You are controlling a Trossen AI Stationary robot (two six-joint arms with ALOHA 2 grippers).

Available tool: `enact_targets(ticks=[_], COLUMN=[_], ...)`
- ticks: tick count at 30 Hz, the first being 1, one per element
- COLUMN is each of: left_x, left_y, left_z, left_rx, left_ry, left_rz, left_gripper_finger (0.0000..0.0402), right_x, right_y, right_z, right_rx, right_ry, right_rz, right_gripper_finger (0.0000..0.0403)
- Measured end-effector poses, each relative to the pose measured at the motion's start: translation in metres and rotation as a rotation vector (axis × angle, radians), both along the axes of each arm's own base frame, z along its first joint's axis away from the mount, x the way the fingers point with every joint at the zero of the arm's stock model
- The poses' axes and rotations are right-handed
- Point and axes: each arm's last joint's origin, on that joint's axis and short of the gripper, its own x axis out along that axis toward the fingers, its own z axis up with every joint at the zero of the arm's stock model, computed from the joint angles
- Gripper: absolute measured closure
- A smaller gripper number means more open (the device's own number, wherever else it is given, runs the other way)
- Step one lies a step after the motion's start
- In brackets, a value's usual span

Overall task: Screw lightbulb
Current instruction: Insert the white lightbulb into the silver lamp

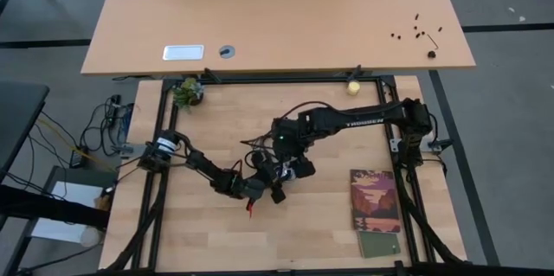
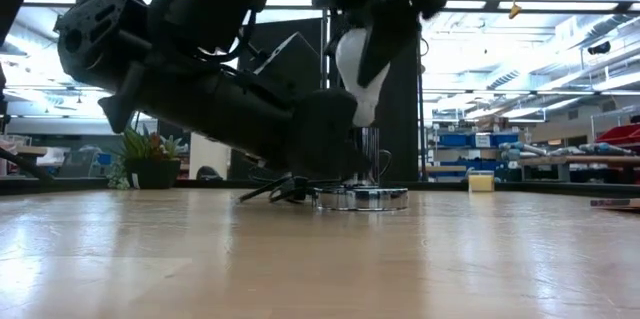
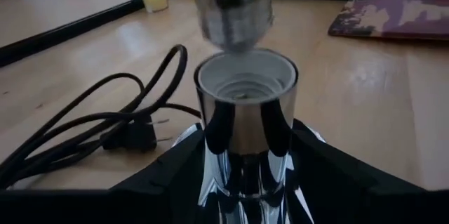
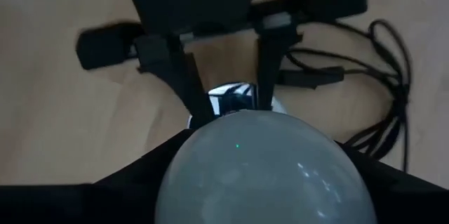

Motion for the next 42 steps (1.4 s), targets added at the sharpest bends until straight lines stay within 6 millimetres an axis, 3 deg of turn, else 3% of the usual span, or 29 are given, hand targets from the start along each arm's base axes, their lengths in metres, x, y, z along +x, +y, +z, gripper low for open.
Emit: enact_targets(ticks=[7, 15, 21, 30, 36, 42], left_x=[0.001, 0.004, 0.005, 0.005, 0.005, 0.005], left_y=[0.001, 0.009, 0.011, 0.011, 0.012, 0.012], left_z=[0.001, 0.002, 0.003, 0.003, 0.003, 0.003], left_rx=[-0.004, -0.019, -0.023, -0.032, -0.059, -0.055], left_ry=[-0.015, -0.028, -0.031, -0.038, -0.057, -0.056], left_rz=[0.005, 0.003, -0.001, 0.006, 0.027, 0.031], left_gripper_finger=[0.0188, 0.0189, 0.0222, 0.0234, 0.0235, 0.0235], right_x=[-0.001, -0.002, -0.003, -0.003, -0.001, -0.001], right_y=[0.002, 0.002, 0.002, 0.008, 0.008, 0.016], right_z=[-0.024, -0.028, -0.029, -0.028, -0.028, -0.028], right_rx=[-0.01, -0.001, 0.0, -0.094, -0.051, -0.042], right_ry=[-0.023, -0.029, -0.017, -0.027, -0.023, -0.003], right_rz=[0.04, 0.023, 0.013, 0.11, -0.026, -0.314], right_gripper_finger=[0.0131, 0.0139, 0.013, 0.0131, 0.0141, 0.0134])
